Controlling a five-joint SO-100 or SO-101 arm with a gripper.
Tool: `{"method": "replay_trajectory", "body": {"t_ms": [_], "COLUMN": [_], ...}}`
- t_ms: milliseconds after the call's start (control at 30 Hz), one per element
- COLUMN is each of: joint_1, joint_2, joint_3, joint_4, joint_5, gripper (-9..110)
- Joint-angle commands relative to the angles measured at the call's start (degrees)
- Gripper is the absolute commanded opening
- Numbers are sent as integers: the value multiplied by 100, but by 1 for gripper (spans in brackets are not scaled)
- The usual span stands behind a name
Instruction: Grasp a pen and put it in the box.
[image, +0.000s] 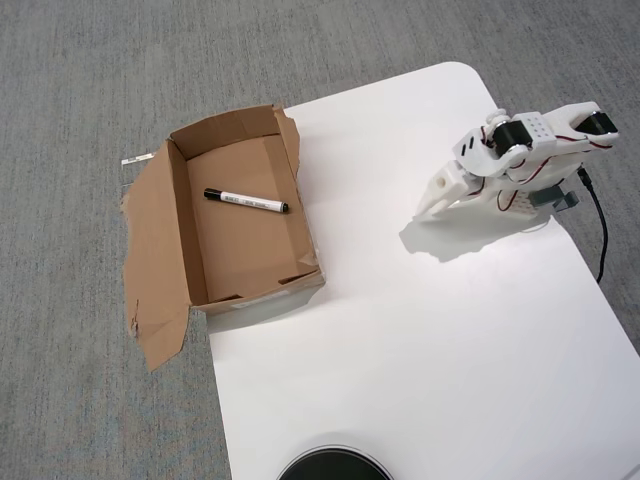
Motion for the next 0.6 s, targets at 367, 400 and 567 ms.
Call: {"method": "replay_trajectory", "body": {"t_ms": [367, 400, 567], "joint_1": [13, 13, 13], "joint_2": [360, 360, 360], "joint_3": [154, 154, 154], "joint_4": [624, 624, 624], "joint_5": [66, 66, 66], "gripper": [5, 2, 0]}}
